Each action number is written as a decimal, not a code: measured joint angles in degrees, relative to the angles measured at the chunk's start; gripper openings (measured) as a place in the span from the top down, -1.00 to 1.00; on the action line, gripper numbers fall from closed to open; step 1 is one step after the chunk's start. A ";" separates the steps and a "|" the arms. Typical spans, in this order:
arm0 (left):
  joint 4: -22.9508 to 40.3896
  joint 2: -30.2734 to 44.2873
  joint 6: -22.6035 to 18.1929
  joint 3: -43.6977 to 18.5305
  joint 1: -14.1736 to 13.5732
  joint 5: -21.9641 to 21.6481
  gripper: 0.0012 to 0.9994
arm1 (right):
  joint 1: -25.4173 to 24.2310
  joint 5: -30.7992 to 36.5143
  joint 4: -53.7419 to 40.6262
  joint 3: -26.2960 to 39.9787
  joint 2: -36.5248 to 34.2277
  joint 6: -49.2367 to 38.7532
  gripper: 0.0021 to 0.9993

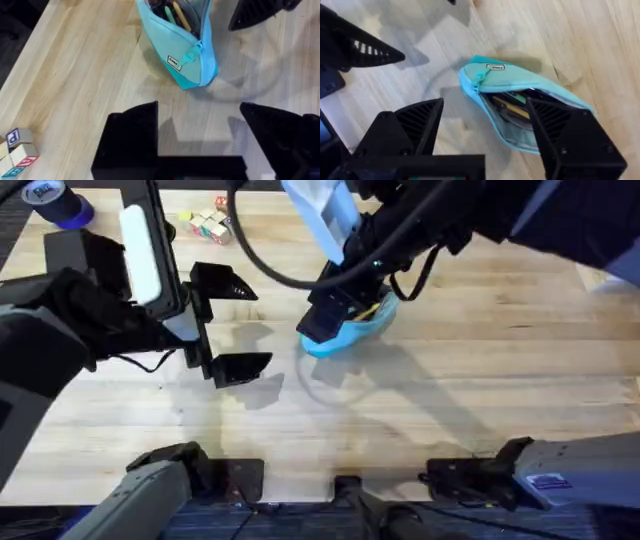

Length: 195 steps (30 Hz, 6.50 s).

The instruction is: Unzip the bag, pick up the pens from the table one at a time and place them inside, then zip the bag closed.

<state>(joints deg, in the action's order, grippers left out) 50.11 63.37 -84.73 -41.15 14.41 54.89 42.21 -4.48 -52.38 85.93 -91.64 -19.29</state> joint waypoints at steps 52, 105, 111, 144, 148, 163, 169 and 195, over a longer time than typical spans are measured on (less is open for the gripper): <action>1.51 -0.01 0.00 0.00 0.00 -0.02 -0.99 | 1.97 -1.36 3.16 0.17 -14.47 -4.96 0.94; -17.83 24.87 9.94 0.00 -5.38 14.85 -0.99 | -2.64 -1.54 10.56 0.17 -9.90 1.57 0.94; -25.60 29.13 14.81 0.00 -7.28 17.63 -0.99 | -2.64 -1.54 10.62 0.17 -9.90 1.57 0.94; -43.69 32.80 34.41 0.02 -14.99 12.09 0.91 | -3.54 -1.98 11.58 0.17 -9.90 1.59 0.94; -43.76 32.79 34.60 0.02 -15.03 12.04 0.91 | -5.95 -2.99 11.00 0.17 -9.90 1.77 0.95; -44.37 32.80 34.63 0.00 -15.30 11.90 0.91 | -20.11 -9.05 7.28 0.17 -9.90 2.58 0.94; -44.32 32.79 34.62 0.00 -15.30 11.84 0.91 | -24.17 -8.78 6.51 0.17 -9.90 2.58 0.94; -43.69 32.81 34.62 0.02 -15.30 11.89 0.92 | -38.48 -13.57 7.57 0.48 -13.48 2.55 0.58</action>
<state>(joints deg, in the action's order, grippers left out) 6.42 96.18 -50.11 -41.12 -0.89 66.78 3.73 -18.05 -44.81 86.41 -105.11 -16.74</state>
